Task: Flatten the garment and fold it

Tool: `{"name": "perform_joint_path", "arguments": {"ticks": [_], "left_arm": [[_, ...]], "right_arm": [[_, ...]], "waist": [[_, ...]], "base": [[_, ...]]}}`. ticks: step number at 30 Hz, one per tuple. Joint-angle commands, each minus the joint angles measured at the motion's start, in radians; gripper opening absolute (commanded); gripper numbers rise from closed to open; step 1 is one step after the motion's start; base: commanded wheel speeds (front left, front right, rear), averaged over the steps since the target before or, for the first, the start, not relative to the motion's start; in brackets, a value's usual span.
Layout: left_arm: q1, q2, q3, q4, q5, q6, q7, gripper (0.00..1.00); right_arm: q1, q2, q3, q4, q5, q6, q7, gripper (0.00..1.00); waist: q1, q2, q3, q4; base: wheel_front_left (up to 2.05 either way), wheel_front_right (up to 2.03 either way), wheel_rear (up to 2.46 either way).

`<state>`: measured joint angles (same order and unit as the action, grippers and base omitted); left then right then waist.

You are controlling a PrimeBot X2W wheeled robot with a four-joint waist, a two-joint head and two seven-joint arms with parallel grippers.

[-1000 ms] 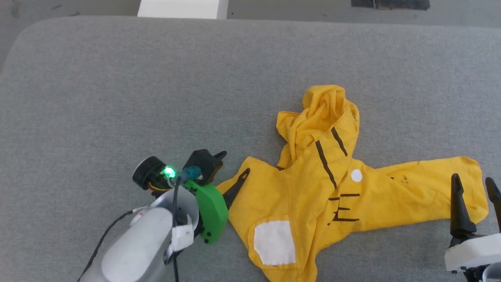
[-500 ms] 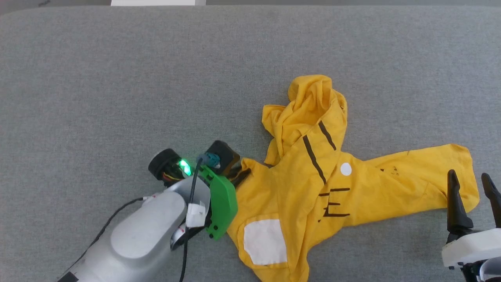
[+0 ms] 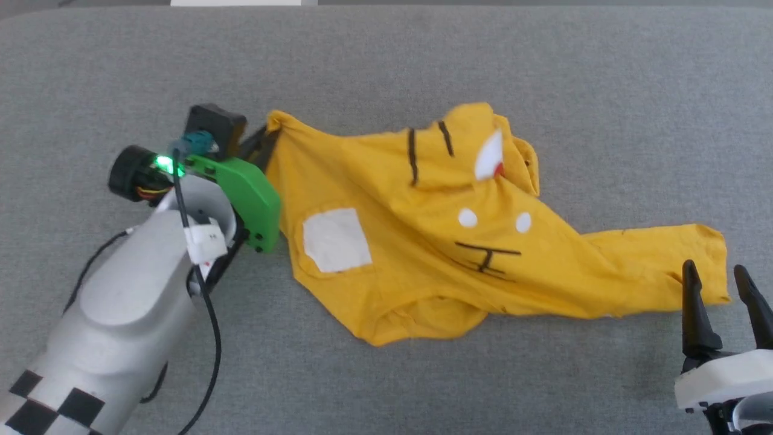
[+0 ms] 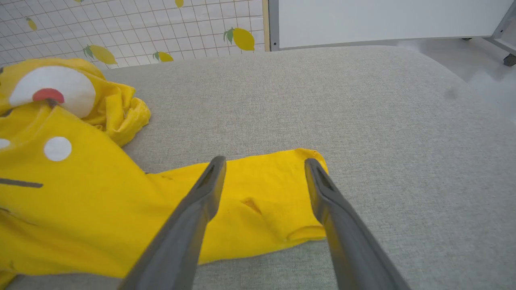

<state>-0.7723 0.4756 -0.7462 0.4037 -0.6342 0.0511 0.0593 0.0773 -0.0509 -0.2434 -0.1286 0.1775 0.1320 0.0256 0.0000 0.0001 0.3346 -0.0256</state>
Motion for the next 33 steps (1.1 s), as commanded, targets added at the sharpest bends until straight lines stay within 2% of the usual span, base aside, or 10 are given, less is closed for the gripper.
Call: {"name": "perform_joint_path", "arguments": {"ticks": [1,2,3,6,10,16,23,28,30,33], "left_arm": [[-0.02,0.004,0.01,0.019,0.006,0.022,-0.011,0.2],[-0.025,0.0,0.017,0.038,0.009,0.039,-0.021,0.69],[-0.027,-0.004,0.018,0.053,0.013,0.048,-0.027,1.0],[-0.028,-0.031,0.033,0.099,0.004,0.066,-0.067,1.0],[-0.016,-0.068,0.051,0.129,-0.021,0.059,-0.134,1.0],[0.03,-0.087,0.102,0.091,-0.051,0.07,-0.264,1.0],[0.338,-0.042,0.261,-0.253,0.014,0.215,-0.32,1.0],[0.638,-0.062,0.398,-0.48,0.125,0.307,-0.321,1.0],[0.729,-0.082,0.443,-0.531,0.157,0.318,-0.321,1.0],[0.83,-0.111,0.484,-0.553,0.188,0.301,-0.321,1.0]], "right_arm": [[-0.026,0.001,0.005,0.0,0.002,-0.001,-0.007,1.0],[-0.03,0.001,0.007,0.001,0.002,-0.001,-0.007,1.0],[-0.032,0.001,0.008,0.002,0.001,-0.001,-0.007,1.0],[-0.037,0.001,0.009,0.006,-0.003,-0.001,-0.006,1.0],[-0.035,0.001,0.006,0.011,-0.005,-0.001,-0.003,1.0],[-0.02,0.001,0.0,0.016,-0.008,-0.001,0.005,1.0],[0.023,0.001,0.011,0.019,0.0,-0.001,0.015,1.0],[0.052,0.001,0.025,0.029,0.012,-0.001,0.013,1.0],[0.064,0.001,0.023,0.033,0.018,-0.001,0.013,1.0],[0.075,0.001,0.02,0.036,0.017,-0.001,0.018,1.0]], "waist": [[0.0,-0.0001,0.019,-0.014],[0.0,-0.0001,0.023,-0.019],[0.0,-0.0001,0.025,-0.023],[0.0,-0.0001,0.026,-0.033],[0.0,-0.0001,0.012,-0.033],[0.0,-0.0001,-0.046,-0.011],[0.0,-0.0001,-0.131,0.03],[0.0,-0.0001,-0.158,0.049],[0.0,-0.0001,-0.167,0.061],[0.0,-0.0001,-0.178,0.084]], "base": [[0.0,0.0,0.0],[0.0,0.0,0.0],[0.0,0.0,0.0],[0.0,0.0,0.0],[0.0,0.0,0.0],[0.0,0.0,0.0],[0.0,0.0,0.0],[0.0,0.0,0.0],[0.0,0.0,0.0],[0.0,0.0,0.0]]}}
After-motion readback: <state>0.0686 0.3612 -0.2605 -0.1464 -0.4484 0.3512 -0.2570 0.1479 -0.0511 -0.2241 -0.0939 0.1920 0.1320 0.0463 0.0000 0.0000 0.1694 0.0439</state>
